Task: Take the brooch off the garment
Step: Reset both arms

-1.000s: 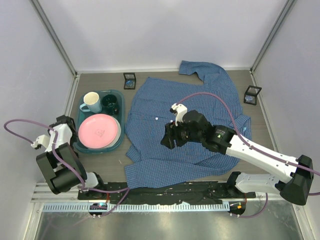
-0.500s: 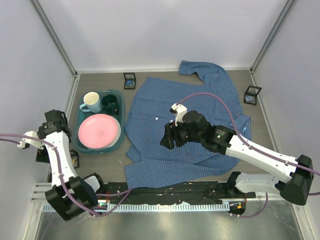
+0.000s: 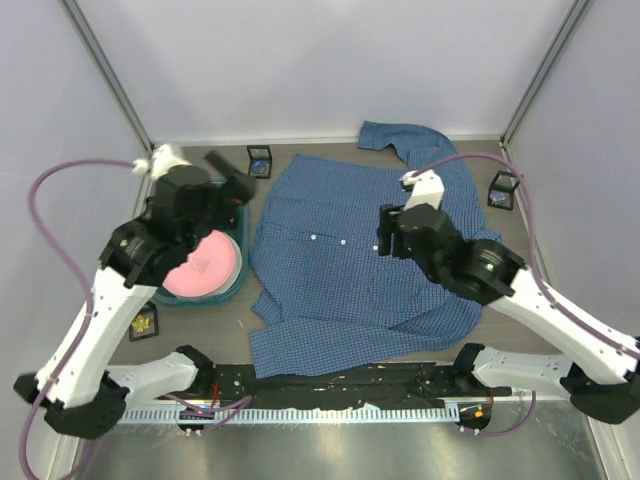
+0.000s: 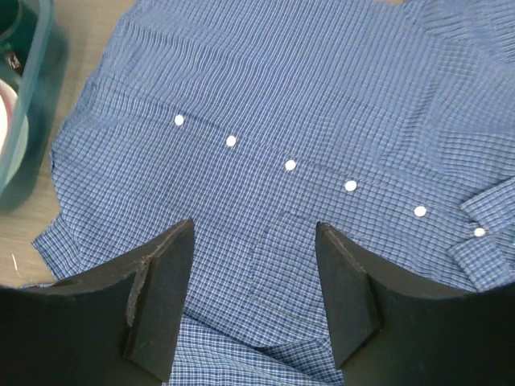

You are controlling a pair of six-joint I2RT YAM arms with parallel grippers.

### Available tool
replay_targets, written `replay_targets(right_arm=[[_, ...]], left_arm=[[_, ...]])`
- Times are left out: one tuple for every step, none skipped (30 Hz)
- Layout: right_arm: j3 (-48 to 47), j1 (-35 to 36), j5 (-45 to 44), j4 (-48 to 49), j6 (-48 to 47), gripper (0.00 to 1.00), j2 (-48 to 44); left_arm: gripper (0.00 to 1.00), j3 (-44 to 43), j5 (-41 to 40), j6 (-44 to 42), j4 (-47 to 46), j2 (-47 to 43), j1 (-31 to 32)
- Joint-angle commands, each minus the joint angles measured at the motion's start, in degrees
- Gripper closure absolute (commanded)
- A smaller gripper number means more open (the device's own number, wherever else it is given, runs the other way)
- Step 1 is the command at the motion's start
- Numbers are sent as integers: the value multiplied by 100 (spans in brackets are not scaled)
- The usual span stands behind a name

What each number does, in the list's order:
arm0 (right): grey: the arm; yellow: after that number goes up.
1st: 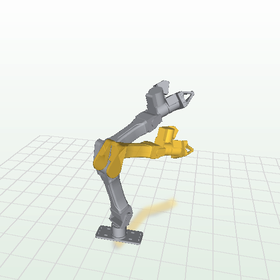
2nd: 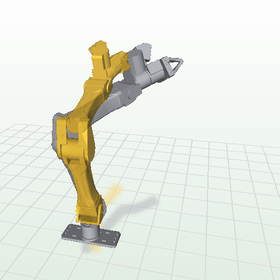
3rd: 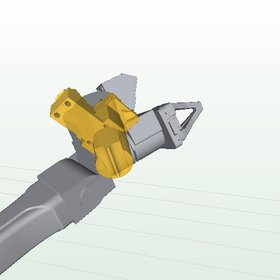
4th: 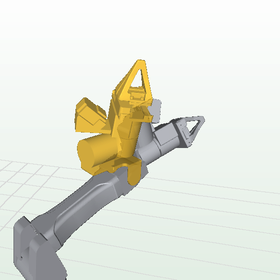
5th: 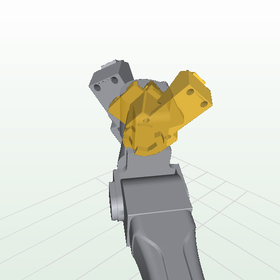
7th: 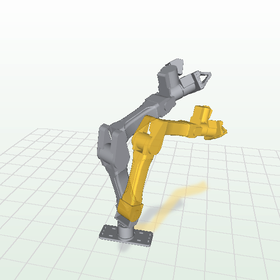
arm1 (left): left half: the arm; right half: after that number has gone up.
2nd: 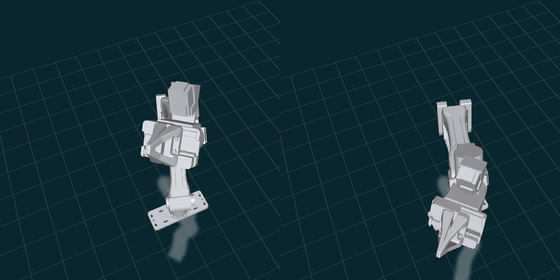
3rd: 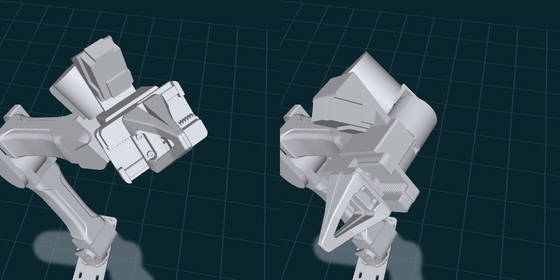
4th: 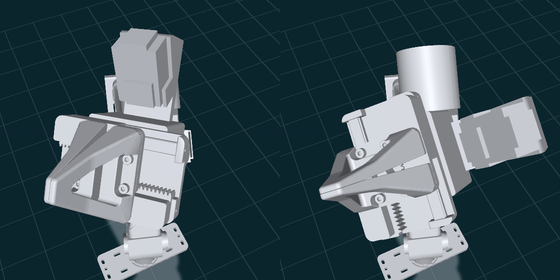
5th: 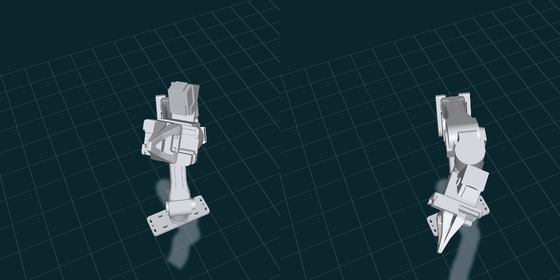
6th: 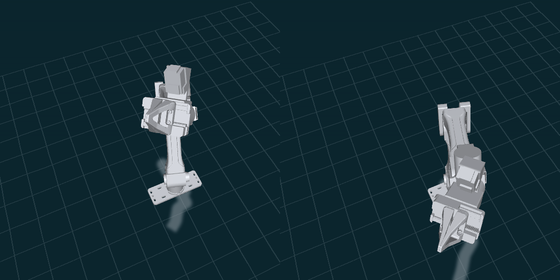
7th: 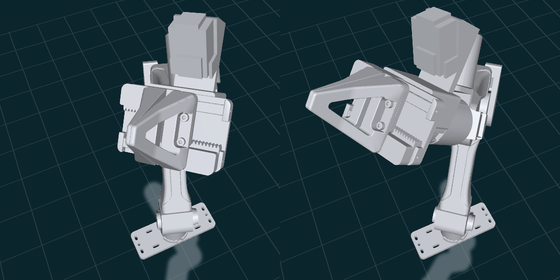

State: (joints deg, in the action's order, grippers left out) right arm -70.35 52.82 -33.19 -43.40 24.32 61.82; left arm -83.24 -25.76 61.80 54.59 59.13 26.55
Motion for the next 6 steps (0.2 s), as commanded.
replay_targets(right_arm=[[-645, 18, -829, -572, 21, 32, -829], [-751, 9, -890, -660, 21, 28, -952], [-839, 9, -934, -731, 38, 28, -1196], [-962, 9, -900, -705, -84, 28, -1329], [-1085, 9, -935, -749, -120, 26, -1435], [-1208, 9, -952, -793, -164, 18, -1593]], left_arm=[[0, -727, 71, -1237, -1213, 659, 1719], [0, -1103, 71, -1458, -1275, 939, 2262], [0, -1333, 71, -1669, -1240, 1046, 2485], [0, -1552, 54, -2080, -1205, 1143, 2687], [0, -1885, 88, -2267, -1179, 1196, 2994], [0, -1984, 184, -2460, -1222, 1188, 3066]])
